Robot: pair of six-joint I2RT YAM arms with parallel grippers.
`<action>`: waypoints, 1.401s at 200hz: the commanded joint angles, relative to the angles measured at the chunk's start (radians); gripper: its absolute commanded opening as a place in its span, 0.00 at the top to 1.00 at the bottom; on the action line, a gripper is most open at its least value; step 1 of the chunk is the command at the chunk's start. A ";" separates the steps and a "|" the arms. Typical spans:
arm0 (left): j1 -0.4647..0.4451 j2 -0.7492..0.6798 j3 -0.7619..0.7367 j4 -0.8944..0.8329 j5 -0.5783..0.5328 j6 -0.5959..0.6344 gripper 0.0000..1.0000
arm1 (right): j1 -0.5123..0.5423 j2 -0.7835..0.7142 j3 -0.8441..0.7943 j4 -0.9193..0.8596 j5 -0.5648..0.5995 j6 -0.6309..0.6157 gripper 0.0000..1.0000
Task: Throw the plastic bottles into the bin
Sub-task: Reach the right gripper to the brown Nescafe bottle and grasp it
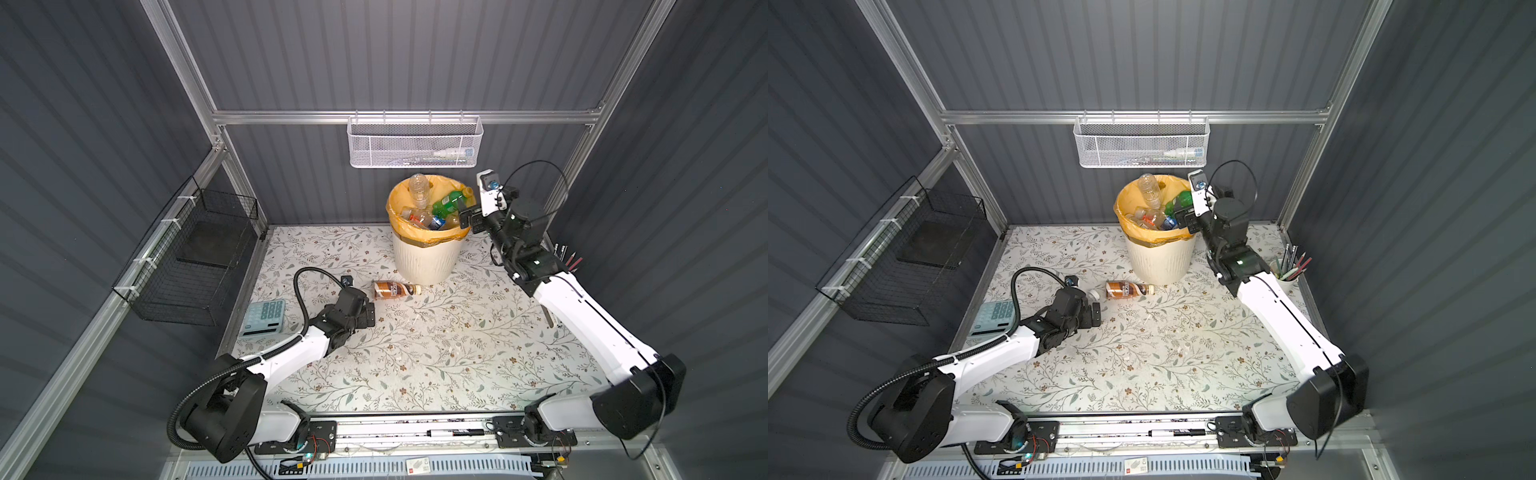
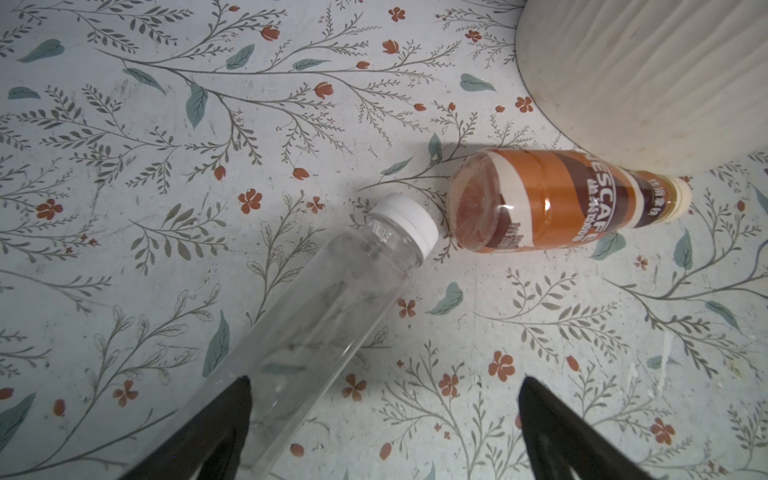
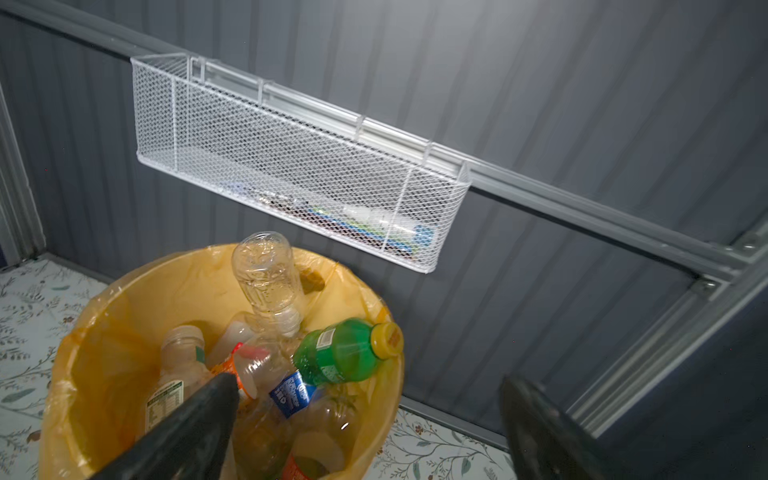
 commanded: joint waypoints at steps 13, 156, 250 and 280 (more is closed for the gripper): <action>0.005 0.004 -0.007 -0.005 0.003 -0.024 0.00 | -0.028 -0.064 -0.172 -0.010 0.075 0.073 0.01; 0.005 -0.124 -0.046 -0.068 -0.182 -0.042 0.00 | 0.295 0.138 -0.410 -0.058 -0.128 0.071 0.01; 0.006 -0.176 -0.085 -0.156 -0.275 -0.084 0.00 | 0.351 0.571 -0.035 -0.256 -0.197 -0.085 0.01; 0.007 -0.156 -0.078 -0.162 -0.274 -0.084 0.00 | 0.360 0.632 0.025 -0.266 -0.201 -0.112 0.01</action>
